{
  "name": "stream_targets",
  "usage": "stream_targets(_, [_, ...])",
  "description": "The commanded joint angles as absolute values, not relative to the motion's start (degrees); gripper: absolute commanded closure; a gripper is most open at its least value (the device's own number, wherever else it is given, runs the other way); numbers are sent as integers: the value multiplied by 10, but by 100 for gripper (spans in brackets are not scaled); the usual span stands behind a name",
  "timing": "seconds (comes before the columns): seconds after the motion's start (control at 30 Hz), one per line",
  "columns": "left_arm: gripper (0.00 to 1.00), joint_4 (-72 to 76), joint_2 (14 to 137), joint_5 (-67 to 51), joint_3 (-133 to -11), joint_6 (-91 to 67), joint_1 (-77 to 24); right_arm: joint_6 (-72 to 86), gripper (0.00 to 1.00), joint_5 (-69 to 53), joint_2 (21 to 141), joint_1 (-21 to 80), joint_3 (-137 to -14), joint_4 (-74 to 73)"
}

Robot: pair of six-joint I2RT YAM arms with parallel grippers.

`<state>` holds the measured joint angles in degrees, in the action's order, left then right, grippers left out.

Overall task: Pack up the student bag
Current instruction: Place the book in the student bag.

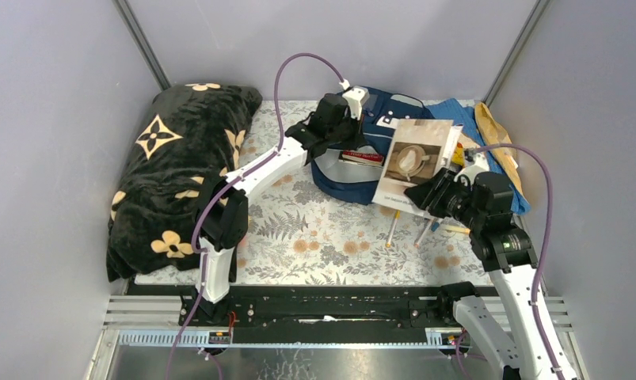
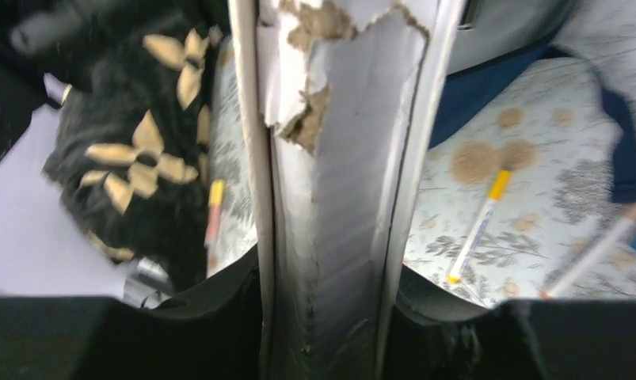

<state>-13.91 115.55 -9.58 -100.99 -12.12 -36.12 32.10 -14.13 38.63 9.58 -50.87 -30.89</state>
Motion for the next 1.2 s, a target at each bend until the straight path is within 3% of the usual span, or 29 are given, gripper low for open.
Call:
stream_targets(0.0, [100,-108,1140,-101,-1072,-179,-354,308,73,-375,400,95,-479,-198])
stream_targets(0.13, [100,-93,1134,-87,-1096,-200,-353,333,74,-472,446,94,-443,-160])
stream_targets(0.3, [100,-72,1128,-59,-1113,-211,-353,359,73,-483,481,95,-367,-108])
stream_targets(0.73, [100,-67,1118,-72,-1132,-229,-354,553,75,-472,636,108,-246,216])
stream_targets(0.97, [100,-37,1081,-107,-1090,-239,-357,739,74,-454,788,116,-258,504])
stream_targets(1.17, [100,-9,1041,-135,-1038,-252,-358,776,75,-425,917,120,-342,568])
